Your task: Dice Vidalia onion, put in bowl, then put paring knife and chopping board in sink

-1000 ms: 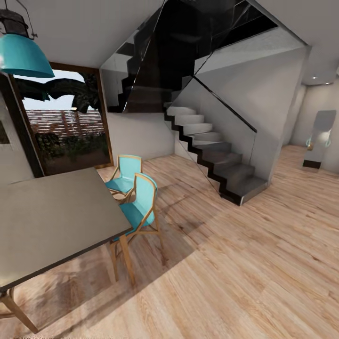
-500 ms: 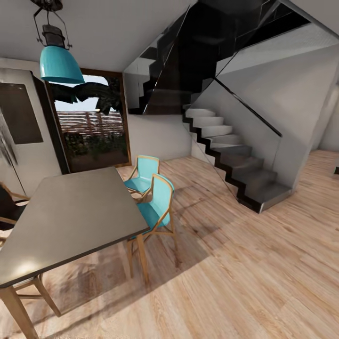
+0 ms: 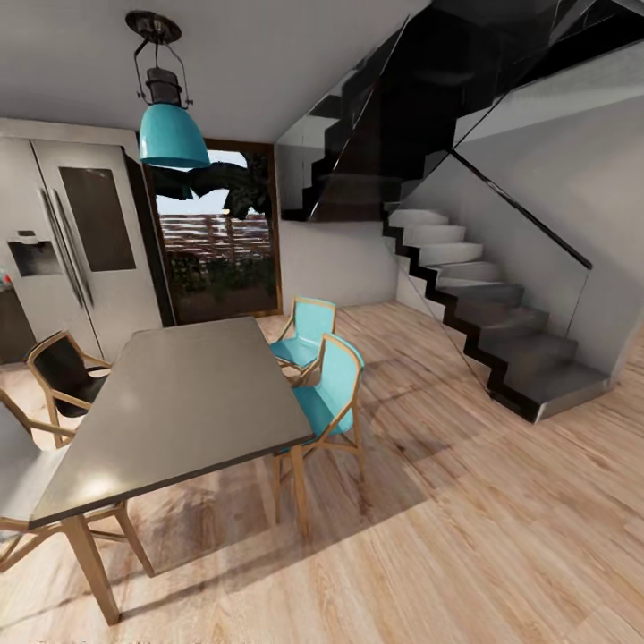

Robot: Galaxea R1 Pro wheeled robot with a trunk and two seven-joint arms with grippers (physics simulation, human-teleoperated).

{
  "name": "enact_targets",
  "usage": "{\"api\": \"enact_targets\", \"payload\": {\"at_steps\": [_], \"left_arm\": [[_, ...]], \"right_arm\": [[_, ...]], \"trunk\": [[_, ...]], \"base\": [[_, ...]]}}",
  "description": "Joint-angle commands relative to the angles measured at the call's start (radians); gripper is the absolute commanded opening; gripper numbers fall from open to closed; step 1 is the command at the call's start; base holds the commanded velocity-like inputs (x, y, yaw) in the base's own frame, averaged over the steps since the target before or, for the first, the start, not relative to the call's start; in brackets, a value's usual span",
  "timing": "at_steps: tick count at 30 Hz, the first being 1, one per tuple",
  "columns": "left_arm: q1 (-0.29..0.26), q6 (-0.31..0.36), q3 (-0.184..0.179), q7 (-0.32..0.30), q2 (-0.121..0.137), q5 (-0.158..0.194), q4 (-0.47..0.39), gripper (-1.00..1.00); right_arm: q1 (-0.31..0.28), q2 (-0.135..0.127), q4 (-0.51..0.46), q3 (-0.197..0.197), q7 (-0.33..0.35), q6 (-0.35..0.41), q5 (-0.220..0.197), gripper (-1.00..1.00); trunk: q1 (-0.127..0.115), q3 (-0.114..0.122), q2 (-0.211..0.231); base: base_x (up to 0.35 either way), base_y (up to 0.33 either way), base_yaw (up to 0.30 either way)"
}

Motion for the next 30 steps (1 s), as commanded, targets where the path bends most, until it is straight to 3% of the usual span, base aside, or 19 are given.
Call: {"api": "enact_targets", "payload": {"at_steps": [1,30], "left_arm": [[0.0,-0.002,0.001,0.0,0.0,0.0,-0.001,1.0],[0.0,-0.002,0.001,0.0,0.0,0.0,-0.002,1.0]], "right_arm": [[0.0,0.001,0.0,0.0,-0.003,-0.003,0.0,1.0],[0.0,0.001,0.001,0.0,-0.003,-0.002,0.0,1.0]], "trunk": [[-0.004,0.003,0.006],[-0.115,0.105,0.209]], "base": [[0.0,0.0,0.262],[0.0,0.0,0.272]]}}
